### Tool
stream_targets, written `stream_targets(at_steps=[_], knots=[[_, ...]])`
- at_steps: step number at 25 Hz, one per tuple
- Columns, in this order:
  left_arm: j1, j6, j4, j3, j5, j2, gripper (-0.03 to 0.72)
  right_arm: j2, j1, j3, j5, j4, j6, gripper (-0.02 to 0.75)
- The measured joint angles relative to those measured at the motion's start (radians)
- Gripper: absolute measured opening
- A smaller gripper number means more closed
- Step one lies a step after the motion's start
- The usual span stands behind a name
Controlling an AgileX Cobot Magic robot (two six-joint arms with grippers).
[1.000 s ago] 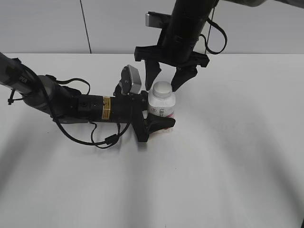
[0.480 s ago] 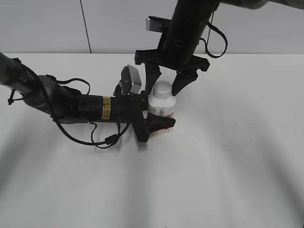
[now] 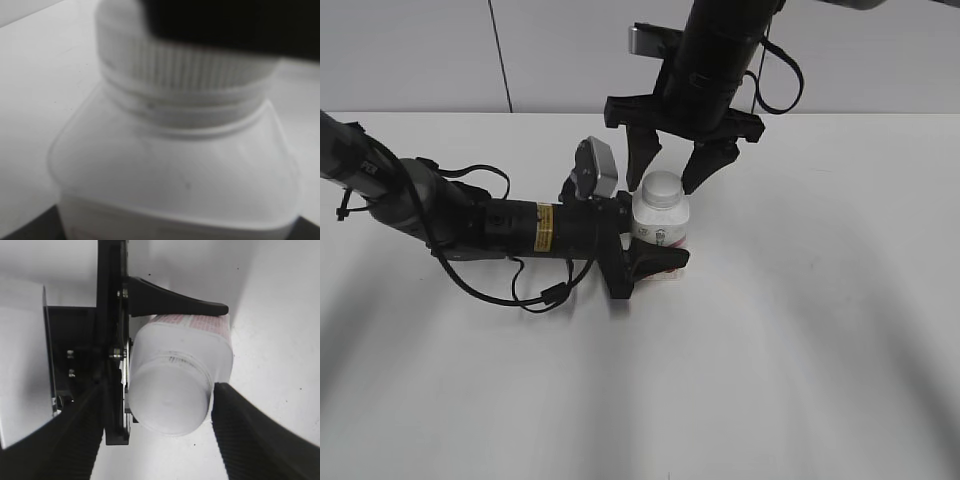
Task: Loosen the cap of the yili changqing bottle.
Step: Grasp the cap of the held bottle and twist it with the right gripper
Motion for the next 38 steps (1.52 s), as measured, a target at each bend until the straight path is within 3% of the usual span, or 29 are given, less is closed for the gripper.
stream_targets(at_steps=[20, 28, 38], knots=[[0.000, 0.000, -0.001, 0.000, 0.000, 0.000, 0.425, 0.000, 0.000, 0.000, 0.000, -0.027, 0.000, 0.529], [-0.001, 0.000, -0.002, 0.000, 0.000, 0.000, 0.425, 0.000, 0.000, 0.000, 0.000, -0.027, 0.000, 0.459], [-0.001, 0.000, -0.002, 0.000, 0.000, 0.000, 0.424, 0.000, 0.000, 0.000, 0.000, -0.022, 0.000, 0.448]])
